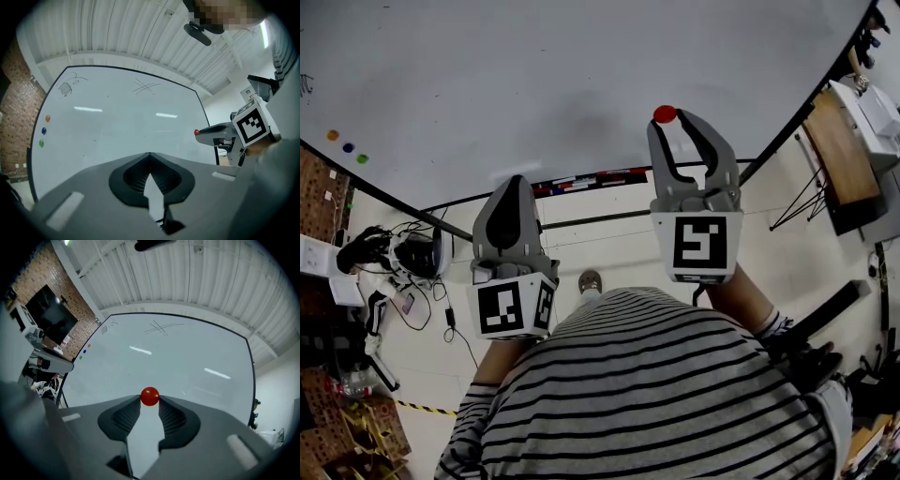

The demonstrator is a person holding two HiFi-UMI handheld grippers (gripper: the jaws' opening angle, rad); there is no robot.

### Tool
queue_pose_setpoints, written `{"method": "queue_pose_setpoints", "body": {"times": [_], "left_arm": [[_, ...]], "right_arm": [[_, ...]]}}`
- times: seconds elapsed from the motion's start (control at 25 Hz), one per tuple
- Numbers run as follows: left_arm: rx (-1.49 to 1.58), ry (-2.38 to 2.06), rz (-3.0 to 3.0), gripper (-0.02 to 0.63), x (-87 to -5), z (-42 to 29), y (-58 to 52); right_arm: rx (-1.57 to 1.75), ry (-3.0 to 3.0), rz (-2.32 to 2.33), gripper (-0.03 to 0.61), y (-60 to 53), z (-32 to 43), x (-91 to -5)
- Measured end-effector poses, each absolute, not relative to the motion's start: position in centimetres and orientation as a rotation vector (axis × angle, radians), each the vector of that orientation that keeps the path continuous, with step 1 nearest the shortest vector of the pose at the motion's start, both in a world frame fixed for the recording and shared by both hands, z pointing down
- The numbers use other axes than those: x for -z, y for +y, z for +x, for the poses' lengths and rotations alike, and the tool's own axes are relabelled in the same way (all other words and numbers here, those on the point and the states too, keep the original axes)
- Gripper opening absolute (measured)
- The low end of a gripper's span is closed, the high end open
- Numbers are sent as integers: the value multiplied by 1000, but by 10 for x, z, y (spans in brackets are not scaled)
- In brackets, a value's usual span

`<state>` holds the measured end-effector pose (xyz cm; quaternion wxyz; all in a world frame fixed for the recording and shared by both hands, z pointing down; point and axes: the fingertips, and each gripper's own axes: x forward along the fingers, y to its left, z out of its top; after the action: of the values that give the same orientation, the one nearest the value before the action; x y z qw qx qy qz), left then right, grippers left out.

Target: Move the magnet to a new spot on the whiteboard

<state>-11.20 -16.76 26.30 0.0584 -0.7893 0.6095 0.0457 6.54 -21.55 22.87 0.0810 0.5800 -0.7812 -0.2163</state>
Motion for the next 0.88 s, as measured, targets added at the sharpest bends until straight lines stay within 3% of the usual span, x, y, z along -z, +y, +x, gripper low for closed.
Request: {"method": "queue_pose_setpoints", "body": {"times": [0.48, 0.88], "left_arm": [[-143, 1851, -2361, 15, -258, -113, -170], [-159, 1859, -2376, 15, -247, -159, -233]], "right_arm": [[641, -2337, 1732, 123, -222, 66, -228], [693, -2334, 1797, 123, -292, 26, -194]]}}
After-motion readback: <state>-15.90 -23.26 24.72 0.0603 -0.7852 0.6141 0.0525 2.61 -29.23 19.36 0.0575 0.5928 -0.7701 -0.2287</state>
